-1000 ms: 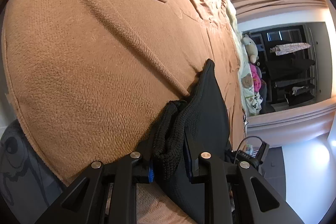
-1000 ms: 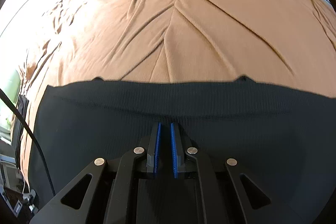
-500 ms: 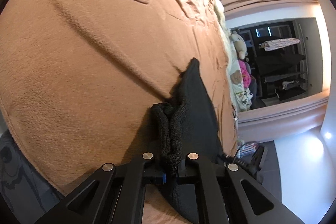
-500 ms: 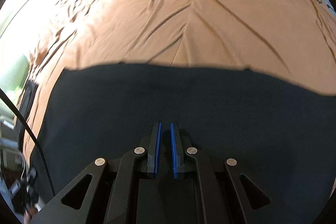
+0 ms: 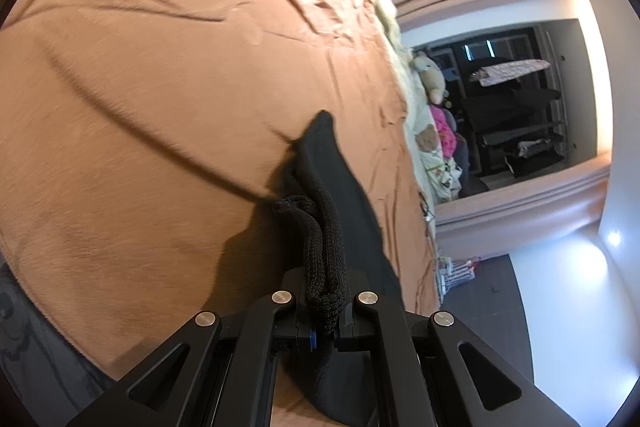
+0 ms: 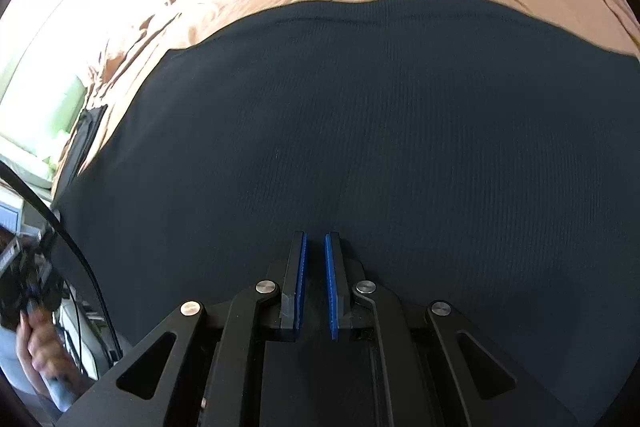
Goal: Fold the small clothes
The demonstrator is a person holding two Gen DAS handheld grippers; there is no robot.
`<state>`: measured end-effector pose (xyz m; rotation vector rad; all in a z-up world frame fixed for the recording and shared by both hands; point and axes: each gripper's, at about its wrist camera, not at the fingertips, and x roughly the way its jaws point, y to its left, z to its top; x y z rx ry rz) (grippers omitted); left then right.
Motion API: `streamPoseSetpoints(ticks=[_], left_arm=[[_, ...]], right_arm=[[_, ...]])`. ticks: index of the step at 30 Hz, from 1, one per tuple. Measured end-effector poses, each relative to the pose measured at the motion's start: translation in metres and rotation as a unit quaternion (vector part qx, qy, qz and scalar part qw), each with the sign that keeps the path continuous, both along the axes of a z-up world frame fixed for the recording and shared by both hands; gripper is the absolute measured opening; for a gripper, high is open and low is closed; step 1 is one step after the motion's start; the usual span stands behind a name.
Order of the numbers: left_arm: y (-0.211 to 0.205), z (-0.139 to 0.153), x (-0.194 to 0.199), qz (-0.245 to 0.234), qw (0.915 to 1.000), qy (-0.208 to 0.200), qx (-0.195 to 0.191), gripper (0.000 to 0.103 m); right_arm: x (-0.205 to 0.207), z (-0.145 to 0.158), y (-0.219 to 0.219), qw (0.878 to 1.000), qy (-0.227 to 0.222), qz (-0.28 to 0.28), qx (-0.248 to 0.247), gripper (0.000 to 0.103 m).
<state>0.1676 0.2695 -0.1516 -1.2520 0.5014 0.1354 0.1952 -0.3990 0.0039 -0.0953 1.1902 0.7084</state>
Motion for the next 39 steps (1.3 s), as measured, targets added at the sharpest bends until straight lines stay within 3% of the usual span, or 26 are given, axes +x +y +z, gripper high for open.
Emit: streamPoseSetpoints(ticks=[8, 18, 27, 28, 30, 31, 39], left_arm=[[-0.017, 0.046, 0.025, -0.041, 0.9983, -0.034, 0.026, 0.004], [-0.063, 0.108, 0.063, -0.107, 0.9896, -0.068, 0.068, 0.003], [-0.123, 0.145, 0.102, -0.179, 0.9761, -0.081, 0.093, 0.003], [-0.133, 0.149, 0.108, -0.19, 0.9737, -0.082, 0.096, 0.003], [-0.145, 0.155, 0.118, -0.202, 0.9708, -0.083, 0.1, 0.004], [-0.154, 0.158, 0.123, -0.212, 0.9685, -0.083, 0.102, 0.004], [-0.216, 0.168, 0.147, -0.279, 0.9503, -0.085, 0.108, 0.004]], right_arm=[[-0.041, -0.008, -0.019, 1.0, 0.008, 0.008, 0.023, 0.004], [-0.075, -0.011, -0.05, 0.997, 0.025, 0.019, 0.07, 0.004], [-0.066, 0.018, -0.125, 0.991, -0.025, -0.032, 0.124, 0.01], [-0.063, 0.02, -0.135, 0.99, -0.032, -0.042, 0.128, 0.017], [-0.059, 0.024, -0.154, 0.988, -0.041, -0.059, 0.135, 0.05], [-0.056, 0.026, -0.164, 0.986, -0.047, -0.068, 0.143, 0.055], [-0.055, 0.025, -0.245, 0.973, -0.068, -0.124, 0.181, 0.057]])
